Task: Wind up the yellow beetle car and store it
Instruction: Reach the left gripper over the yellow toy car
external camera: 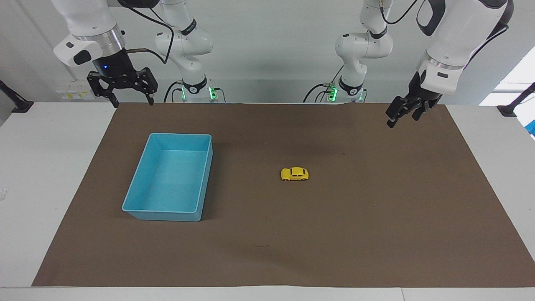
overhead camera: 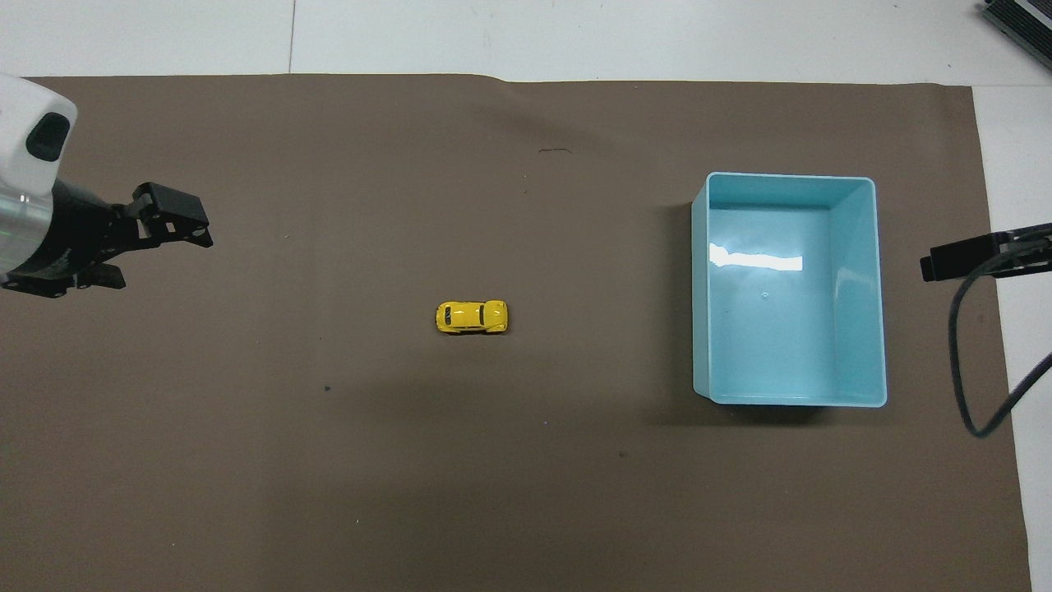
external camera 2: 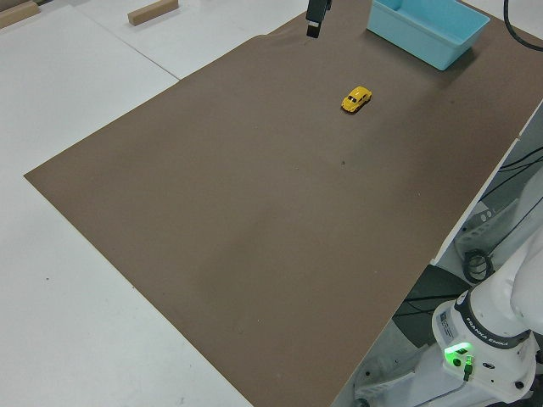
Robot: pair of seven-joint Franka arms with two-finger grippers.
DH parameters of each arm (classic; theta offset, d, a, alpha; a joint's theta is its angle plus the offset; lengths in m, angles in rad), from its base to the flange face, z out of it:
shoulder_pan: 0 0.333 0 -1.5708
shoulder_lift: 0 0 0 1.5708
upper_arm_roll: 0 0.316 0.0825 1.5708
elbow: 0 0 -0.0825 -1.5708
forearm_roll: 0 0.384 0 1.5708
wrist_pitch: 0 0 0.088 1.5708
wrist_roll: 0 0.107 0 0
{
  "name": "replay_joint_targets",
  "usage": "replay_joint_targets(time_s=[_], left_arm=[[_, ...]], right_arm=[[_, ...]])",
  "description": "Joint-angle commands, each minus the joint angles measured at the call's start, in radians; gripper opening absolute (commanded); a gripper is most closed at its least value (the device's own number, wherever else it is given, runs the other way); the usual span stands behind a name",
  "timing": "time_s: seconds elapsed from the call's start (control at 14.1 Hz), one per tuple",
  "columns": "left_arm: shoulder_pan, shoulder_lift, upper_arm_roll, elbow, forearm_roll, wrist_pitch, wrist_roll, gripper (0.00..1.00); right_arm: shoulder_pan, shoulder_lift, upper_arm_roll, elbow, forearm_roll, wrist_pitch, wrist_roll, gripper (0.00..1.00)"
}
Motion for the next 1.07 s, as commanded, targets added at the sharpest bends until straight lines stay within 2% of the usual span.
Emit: replay_joint_targets(time_s=[0.0, 0.43, 0.71, 0.99], left_arm=[[-0.013, 0.009, 0.014, -0.015, -0.074, 0.039, -0.352, 1.0], [-0.088, 0.023, 0.014, -0.036, -0.071, 0.169, -0.925, 1.0], [-0.116, 0.064, 0.014, -0.033, -0.06, 0.201, -1.173, 1.0], [-0.182, 0.13, 0.014, -0.021, 0.029, 0.22, -1.314, 1.0]], right_arm=[[-0.005, -0.006, 0.0, 0.002, 0.029, 0.0, 0.019, 1.0], [-0.005, -0.006, -0.001, 0.002, 0.029, -0.001, 0.018, 1.0], [-0.007, -0.006, -0.003, 0.002, 0.031, -0.001, 0.016, 1.0], [-0.005, -0.006, -0.003, 0.002, 0.031, -0.001, 0.018, 1.0]])
